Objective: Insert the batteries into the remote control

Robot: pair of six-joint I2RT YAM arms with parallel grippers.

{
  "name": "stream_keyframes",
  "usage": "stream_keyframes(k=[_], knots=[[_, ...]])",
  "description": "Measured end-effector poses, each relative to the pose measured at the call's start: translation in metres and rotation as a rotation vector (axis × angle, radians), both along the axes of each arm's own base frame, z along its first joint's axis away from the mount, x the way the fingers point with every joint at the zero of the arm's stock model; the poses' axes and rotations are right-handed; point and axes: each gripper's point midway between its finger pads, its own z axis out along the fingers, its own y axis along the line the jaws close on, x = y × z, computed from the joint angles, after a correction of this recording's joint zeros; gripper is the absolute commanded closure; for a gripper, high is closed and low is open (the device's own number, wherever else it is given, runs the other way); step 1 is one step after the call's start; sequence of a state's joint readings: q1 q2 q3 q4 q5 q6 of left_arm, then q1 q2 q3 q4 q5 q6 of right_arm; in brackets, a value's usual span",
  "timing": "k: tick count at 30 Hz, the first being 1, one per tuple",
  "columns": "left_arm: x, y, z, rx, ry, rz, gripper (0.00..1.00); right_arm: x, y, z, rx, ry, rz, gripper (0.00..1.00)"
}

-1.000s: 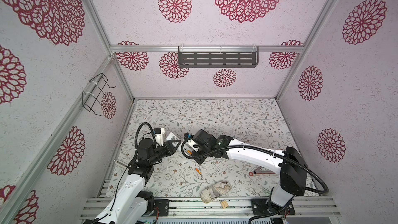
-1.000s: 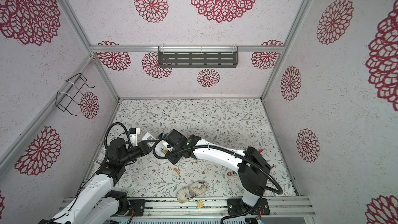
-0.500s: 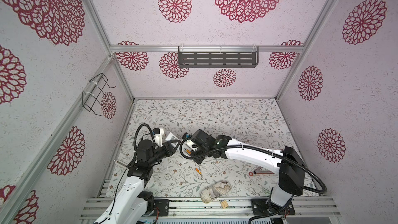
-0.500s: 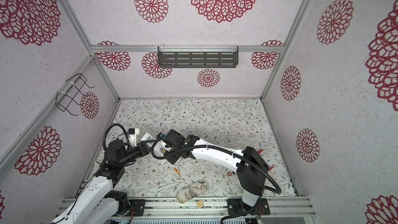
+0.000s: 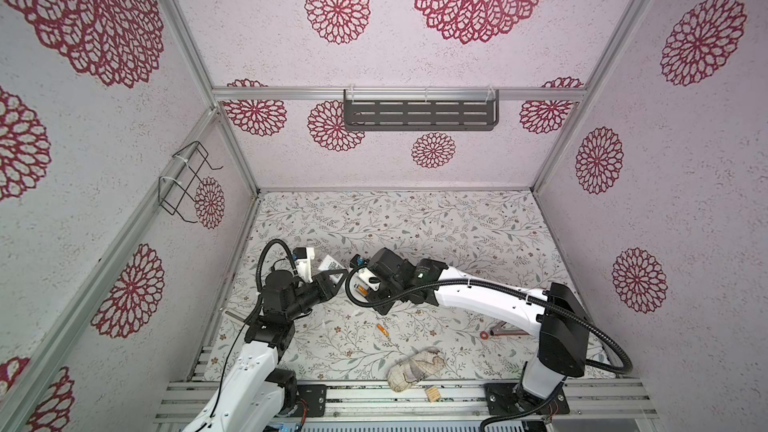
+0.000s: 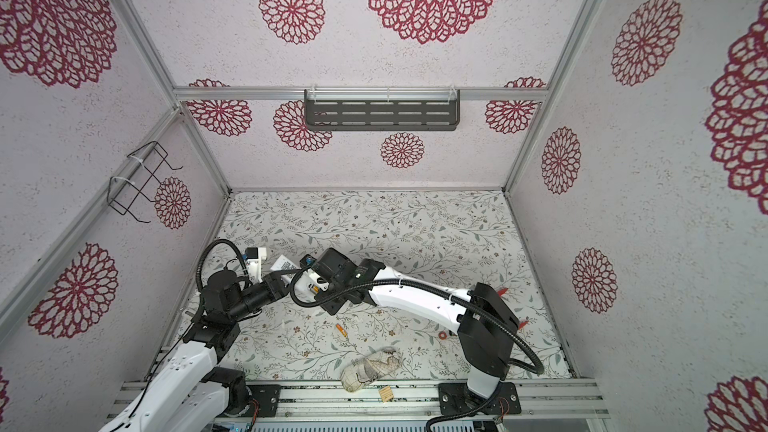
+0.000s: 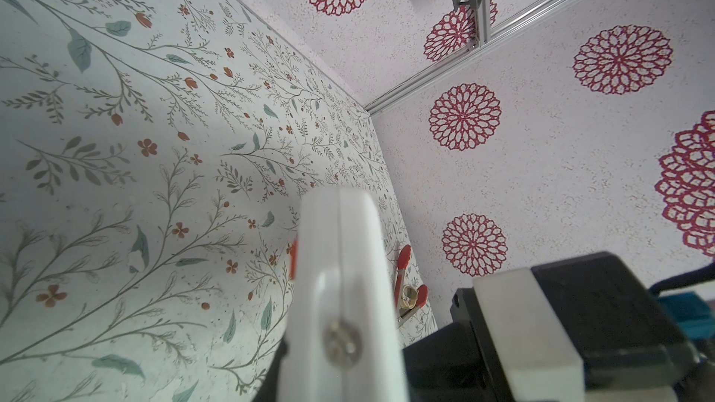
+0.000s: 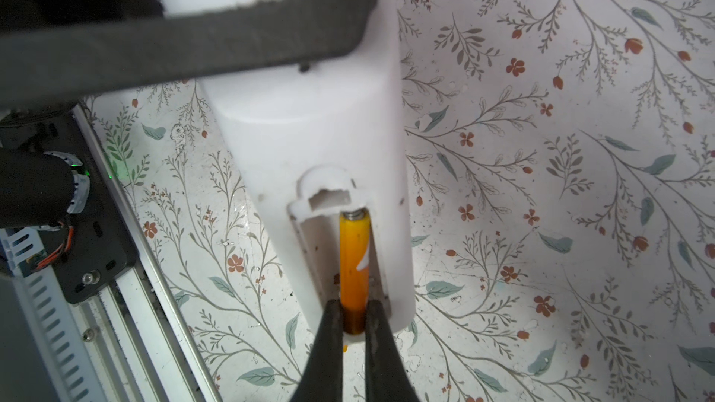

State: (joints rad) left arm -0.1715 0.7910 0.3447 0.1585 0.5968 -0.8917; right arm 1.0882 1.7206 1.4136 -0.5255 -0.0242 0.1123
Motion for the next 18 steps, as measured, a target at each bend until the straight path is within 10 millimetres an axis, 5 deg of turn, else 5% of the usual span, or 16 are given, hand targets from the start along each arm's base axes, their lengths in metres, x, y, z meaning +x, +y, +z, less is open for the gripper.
stream_keyframes(k=[18], knots=[[0.010,0.021,0.009,-0.116,0.009,0.062,1.00,0.013,0.019,0.011,0.048,-0.096,0.043,0.90]])
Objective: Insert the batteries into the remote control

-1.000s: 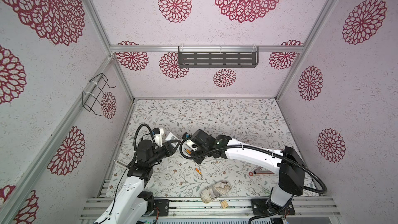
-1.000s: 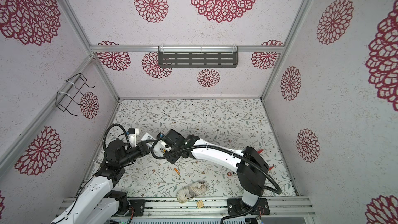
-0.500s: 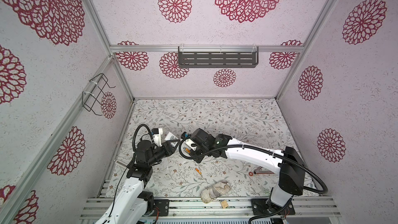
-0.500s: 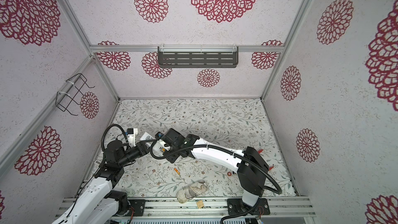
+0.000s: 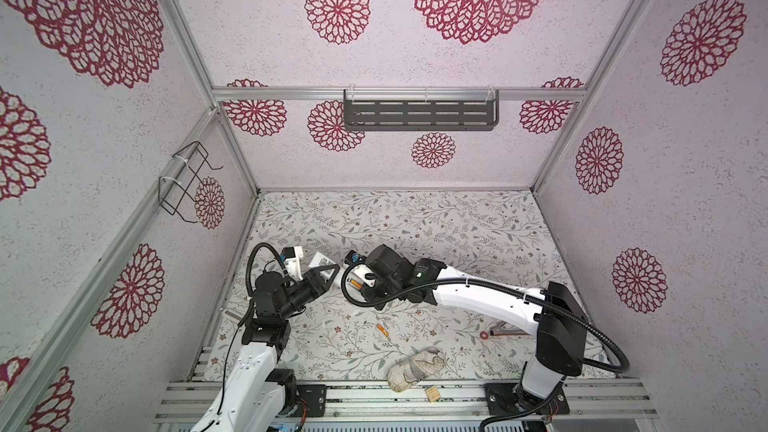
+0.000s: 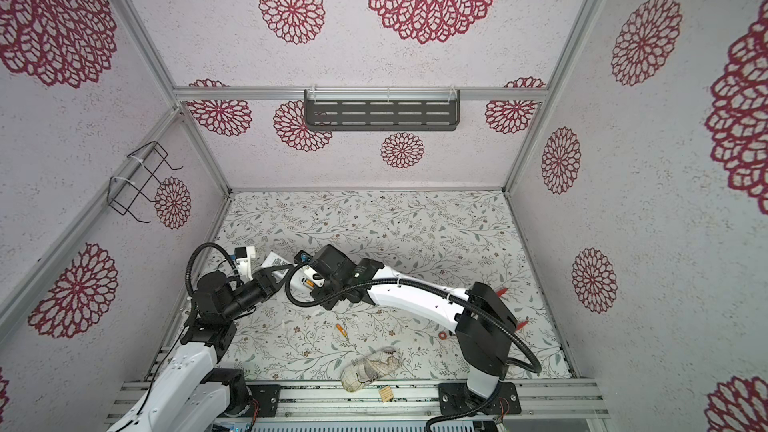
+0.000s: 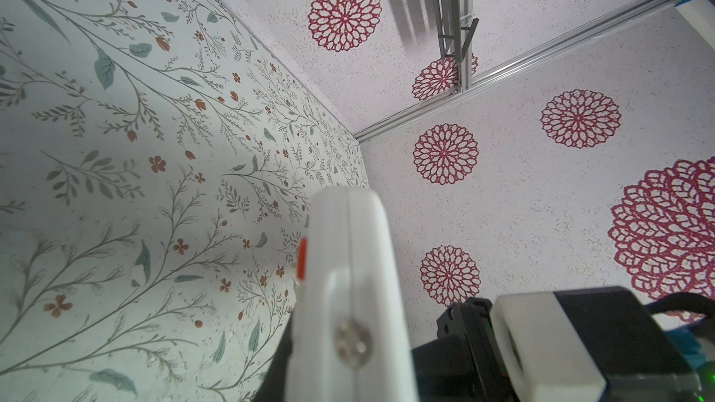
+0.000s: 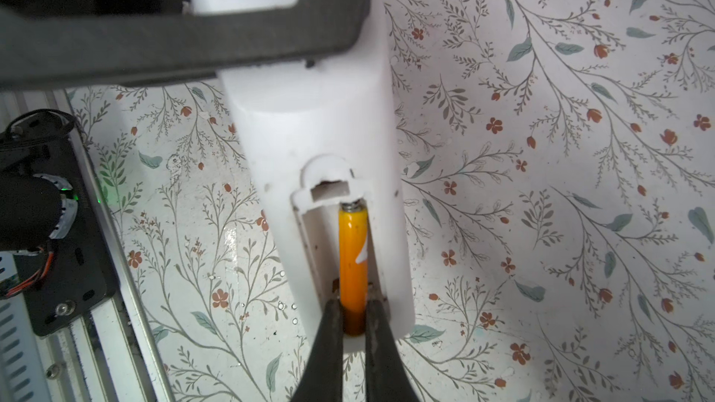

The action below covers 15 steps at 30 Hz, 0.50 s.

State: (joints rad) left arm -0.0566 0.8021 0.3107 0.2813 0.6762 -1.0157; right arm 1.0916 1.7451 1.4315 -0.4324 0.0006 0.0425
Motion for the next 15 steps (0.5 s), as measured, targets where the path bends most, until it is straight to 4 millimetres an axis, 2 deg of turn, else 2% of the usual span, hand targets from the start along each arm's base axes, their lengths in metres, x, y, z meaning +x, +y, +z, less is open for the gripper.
stream_keyframes(k=[15], knots=[[0.0019,0.0019,0.0058,-0.006,-0.024,0.007,1.00,0.0030,0.0039,0.0017,-0.040,-0.007,0.023,0.86]])
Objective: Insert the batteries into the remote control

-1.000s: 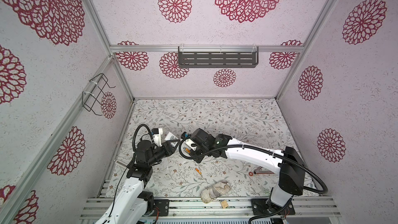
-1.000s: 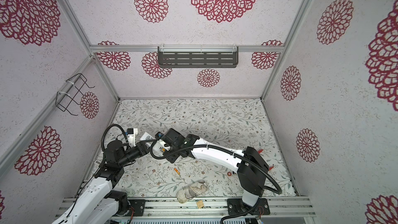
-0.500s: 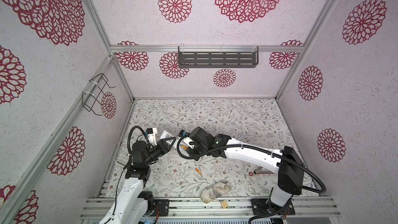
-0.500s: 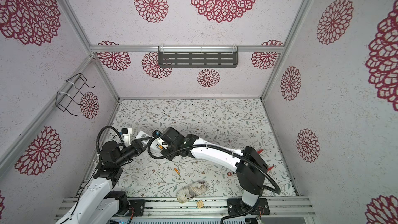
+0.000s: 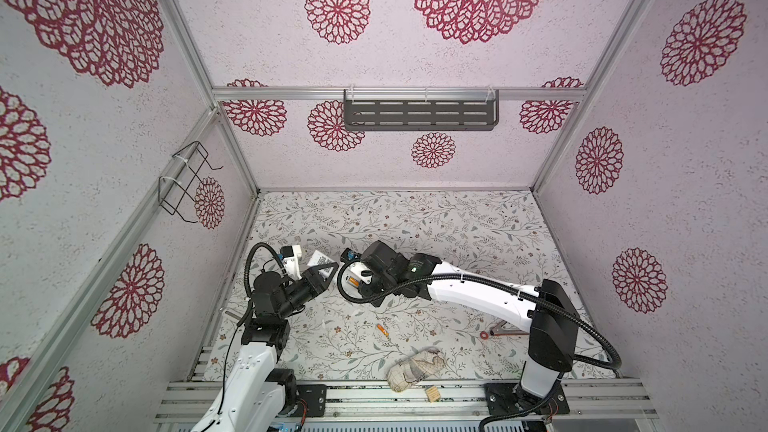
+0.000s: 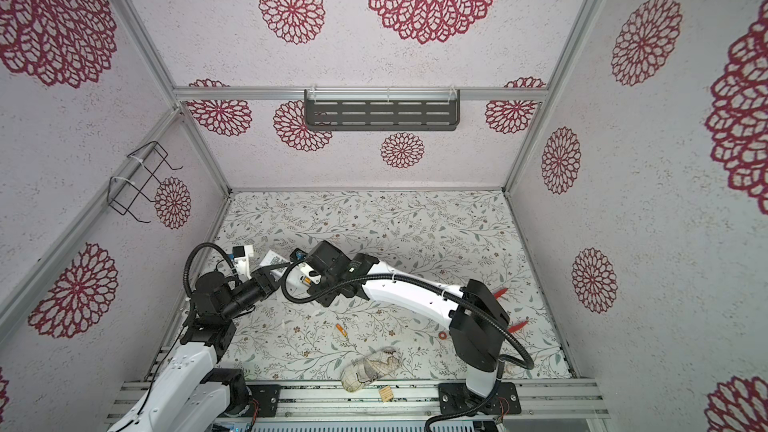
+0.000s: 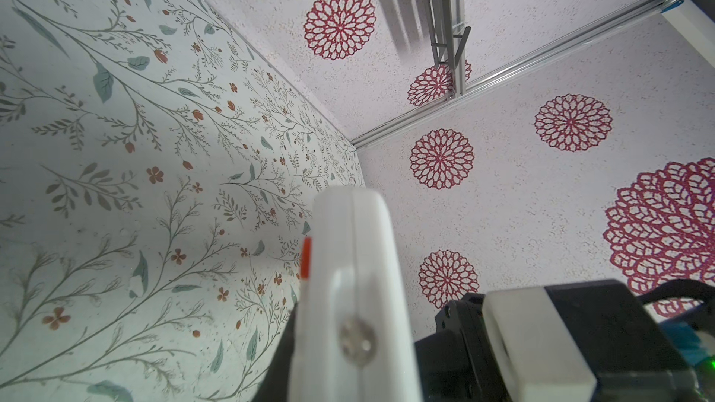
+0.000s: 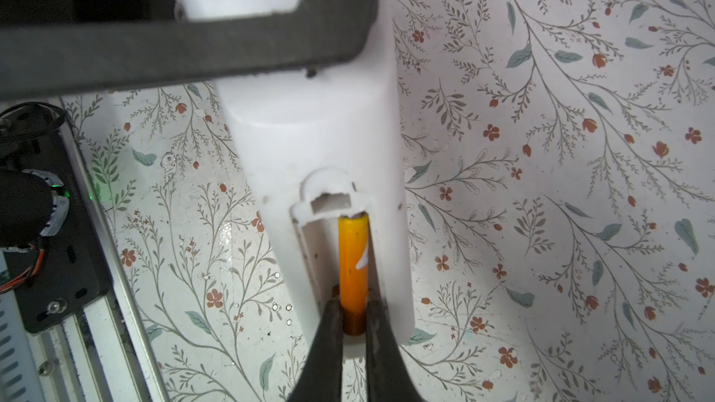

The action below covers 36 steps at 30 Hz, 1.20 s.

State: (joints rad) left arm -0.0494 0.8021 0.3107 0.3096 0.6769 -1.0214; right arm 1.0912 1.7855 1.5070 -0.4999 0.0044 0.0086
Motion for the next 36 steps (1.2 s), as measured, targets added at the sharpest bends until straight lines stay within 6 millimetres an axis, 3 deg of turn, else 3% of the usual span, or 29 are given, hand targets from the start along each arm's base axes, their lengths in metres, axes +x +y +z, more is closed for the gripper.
stream_keyframes(k=[17,36], knots=[[-0.002,0.000,-0.001,-0.020,0.022,-0.009,1.00,0.000,-0.002,0.003,-0.003,-0.035,0.014,0.79],[-0.011,0.001,-0.015,0.043,0.068,-0.027,1.00,-0.011,0.000,-0.009,-0.041,-0.040,0.045,0.74]])
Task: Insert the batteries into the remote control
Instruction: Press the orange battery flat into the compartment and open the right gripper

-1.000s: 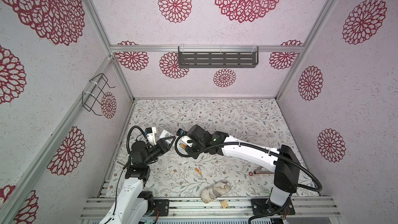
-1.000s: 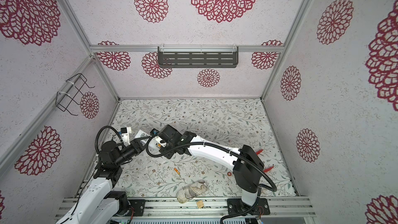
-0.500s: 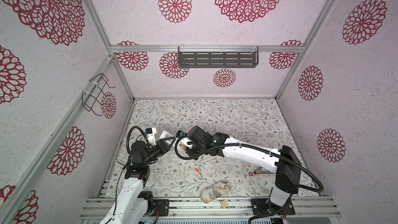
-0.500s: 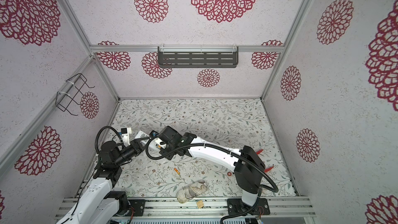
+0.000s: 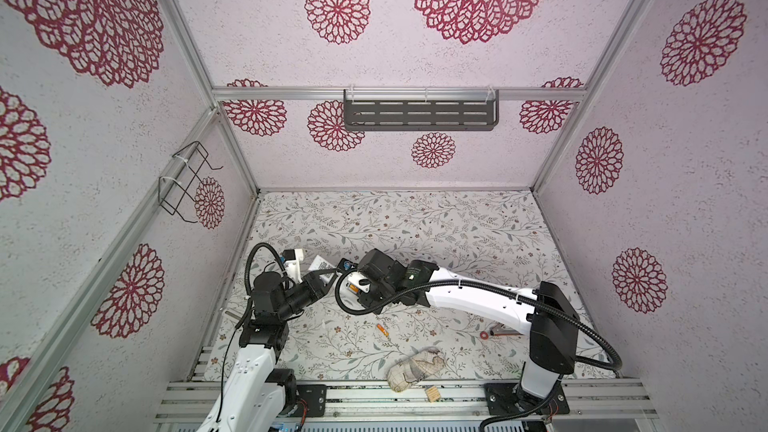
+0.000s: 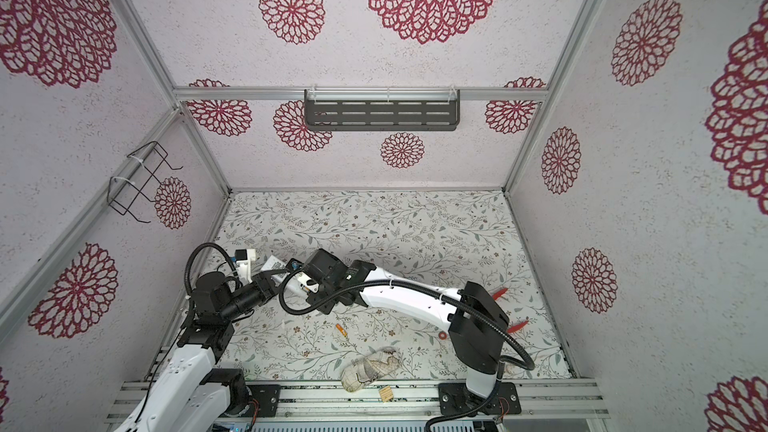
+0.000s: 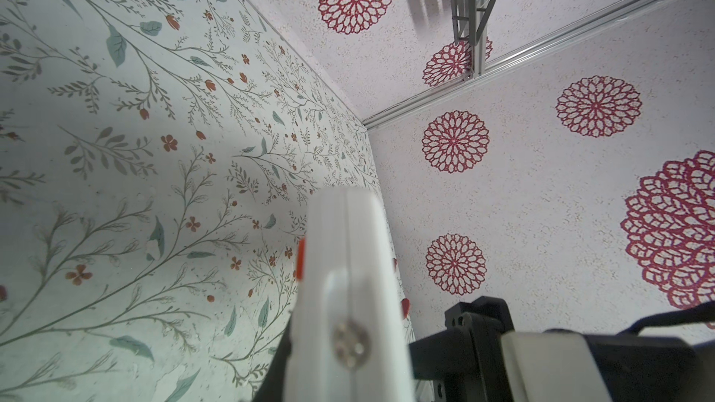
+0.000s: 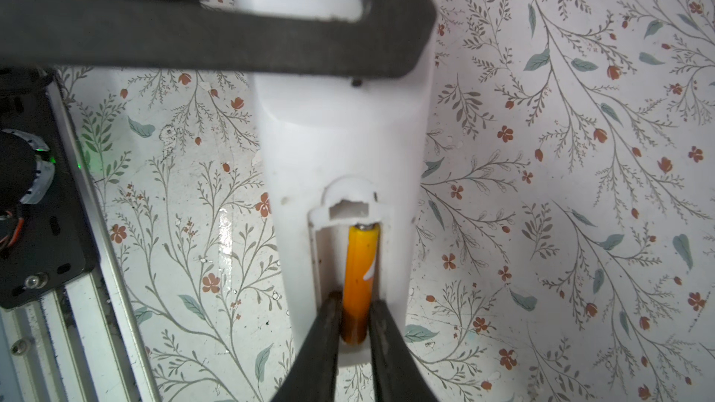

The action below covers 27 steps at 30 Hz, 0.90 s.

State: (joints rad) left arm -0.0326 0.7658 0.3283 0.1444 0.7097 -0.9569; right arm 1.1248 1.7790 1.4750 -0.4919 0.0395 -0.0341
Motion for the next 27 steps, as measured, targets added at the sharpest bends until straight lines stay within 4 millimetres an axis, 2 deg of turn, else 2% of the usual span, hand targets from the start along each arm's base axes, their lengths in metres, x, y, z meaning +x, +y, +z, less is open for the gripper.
stream_keyframes(k=[8,27], knots=[[-0.0022,-0.0010,0.0009,-0.007,0.004,-0.015,1.00,0.0043,0.0001,-0.0001,-0.007,-0.029,-0.026,0.71],[-0.0003,0.0057,0.0024,-0.017,0.005,0.000,1.00,0.0055,0.0054,0.0035,0.010,-0.052,-0.022,0.71]])
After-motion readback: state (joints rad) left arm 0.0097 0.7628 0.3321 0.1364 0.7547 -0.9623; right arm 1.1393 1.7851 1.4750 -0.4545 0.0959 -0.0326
